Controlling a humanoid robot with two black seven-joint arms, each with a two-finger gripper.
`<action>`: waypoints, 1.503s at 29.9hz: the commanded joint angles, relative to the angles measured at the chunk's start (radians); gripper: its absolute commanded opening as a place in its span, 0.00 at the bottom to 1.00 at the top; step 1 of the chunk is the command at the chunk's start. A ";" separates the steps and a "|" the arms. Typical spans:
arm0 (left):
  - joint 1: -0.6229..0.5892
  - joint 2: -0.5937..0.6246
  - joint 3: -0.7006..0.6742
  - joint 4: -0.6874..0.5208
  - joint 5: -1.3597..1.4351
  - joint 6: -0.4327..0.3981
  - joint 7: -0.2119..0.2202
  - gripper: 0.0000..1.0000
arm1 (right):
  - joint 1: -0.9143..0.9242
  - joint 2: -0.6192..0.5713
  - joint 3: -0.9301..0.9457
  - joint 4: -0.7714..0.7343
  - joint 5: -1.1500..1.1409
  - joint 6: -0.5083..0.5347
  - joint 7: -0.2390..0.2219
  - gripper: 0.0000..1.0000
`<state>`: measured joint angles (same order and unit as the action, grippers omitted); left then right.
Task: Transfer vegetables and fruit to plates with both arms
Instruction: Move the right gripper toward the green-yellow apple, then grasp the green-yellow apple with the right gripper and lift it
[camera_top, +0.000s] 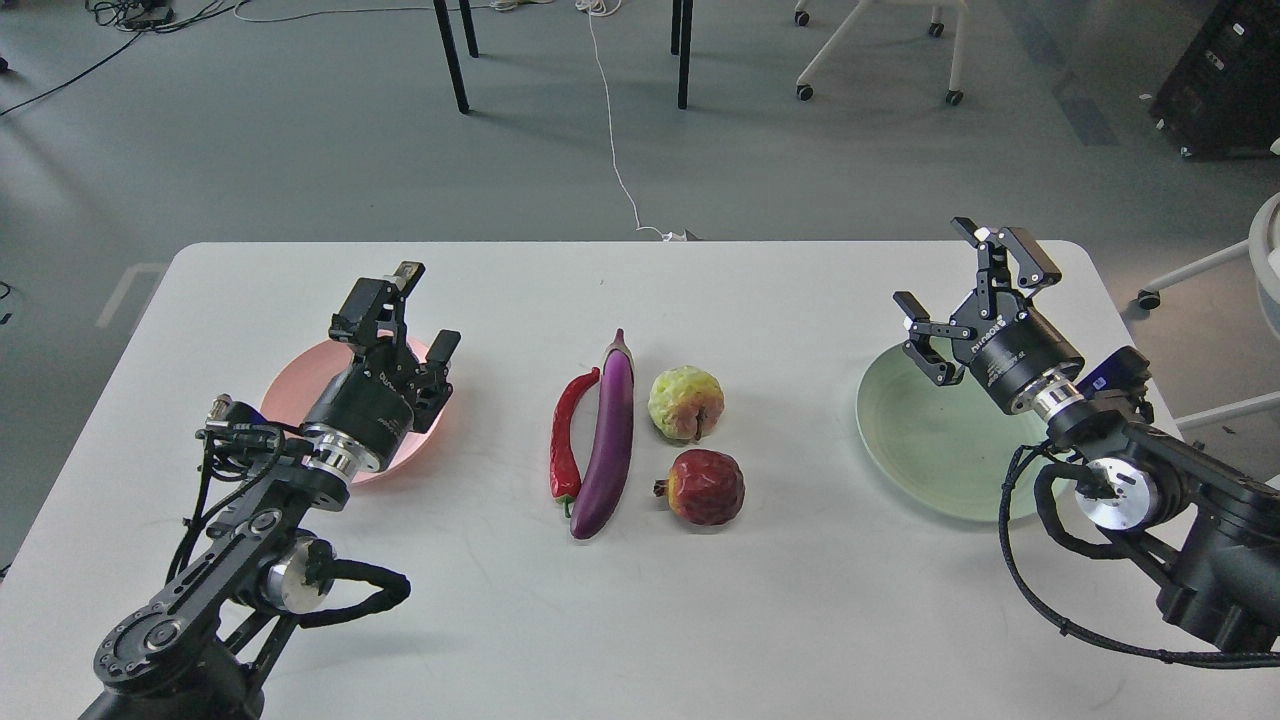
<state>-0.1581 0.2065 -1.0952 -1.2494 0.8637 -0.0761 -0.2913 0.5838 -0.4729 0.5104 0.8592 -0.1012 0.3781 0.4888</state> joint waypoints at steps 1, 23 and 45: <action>0.006 0.004 0.001 -0.002 0.000 0.006 0.001 0.98 | -0.007 -0.030 -0.009 0.026 -0.002 0.008 0.000 0.98; 0.003 0.030 -0.003 -0.074 -0.014 0.005 -0.052 0.98 | 0.923 0.046 -0.914 0.129 -1.193 0.084 0.000 0.98; 0.014 0.021 -0.014 -0.077 -0.012 0.012 -0.054 0.98 | 0.843 0.465 -1.124 -0.170 -1.238 -0.129 0.000 0.98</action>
<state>-0.1442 0.2286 -1.1107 -1.3268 0.8514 -0.0638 -0.3451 1.4512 -0.0373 -0.6130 0.7152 -1.3430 0.2756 0.4886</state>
